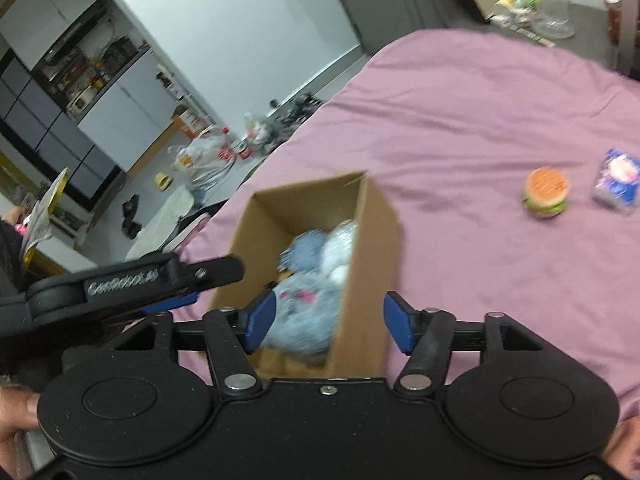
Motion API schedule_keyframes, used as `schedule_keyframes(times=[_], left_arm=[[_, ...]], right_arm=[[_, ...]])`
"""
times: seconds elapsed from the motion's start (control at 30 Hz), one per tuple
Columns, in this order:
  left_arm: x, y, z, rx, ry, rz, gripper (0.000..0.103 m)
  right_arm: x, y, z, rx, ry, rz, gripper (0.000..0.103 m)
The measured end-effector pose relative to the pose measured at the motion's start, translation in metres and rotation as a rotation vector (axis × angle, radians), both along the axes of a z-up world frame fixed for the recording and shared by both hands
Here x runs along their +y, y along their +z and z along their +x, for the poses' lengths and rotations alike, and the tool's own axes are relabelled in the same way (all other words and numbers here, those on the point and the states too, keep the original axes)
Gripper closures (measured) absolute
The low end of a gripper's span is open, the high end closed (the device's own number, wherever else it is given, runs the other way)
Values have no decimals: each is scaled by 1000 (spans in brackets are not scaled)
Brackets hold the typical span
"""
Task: Organize soft objects
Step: 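Move both grippers back toward the burger plush and tissue pack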
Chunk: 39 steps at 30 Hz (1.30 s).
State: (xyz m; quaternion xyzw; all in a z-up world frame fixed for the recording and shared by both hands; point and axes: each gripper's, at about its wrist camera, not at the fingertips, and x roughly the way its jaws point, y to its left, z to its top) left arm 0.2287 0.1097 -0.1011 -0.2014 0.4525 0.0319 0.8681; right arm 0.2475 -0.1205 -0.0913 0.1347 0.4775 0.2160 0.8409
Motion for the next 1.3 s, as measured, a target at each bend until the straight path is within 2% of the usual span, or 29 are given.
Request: schedule_keyframes(times=[0.13, 0.2, 0.27, 0.53, 0.7, 0.8, 0.9, 1.07, 1.3], left_arm=[[-15, 7, 3, 1, -8, 21, 35], [-22, 11, 4, -3, -14, 30, 34], [-29, 14, 5, -6, -14, 39, 32], [-64, 23, 15, -15, -39, 75, 28], [-87, 25, 22, -29, -34, 93, 27], [-102, 23, 28, -25, -37, 95, 26], [-118, 19, 35, -12, -55, 88, 17], [-144, 12, 44, -7, -47, 109, 11], [-181, -1, 65, 11, -74, 121, 11]], right_arm=[[-24, 5, 8, -16, -35, -15, 38], [-35, 8, 10, -29, -52, -27, 33], [-46, 8, 11, -51, -59, -29, 24], [-99, 7, 21, -149, -165, -13, 22], [-135, -13, 32, -102, -255, 22, 22], [-150, -23, 38, -85, -278, 33, 15], [-164, -31, 41, -73, -301, 48, 9], [-188, -44, 53, -55, -356, 59, 2], [-223, -64, 73, -11, -443, 102, 0]])
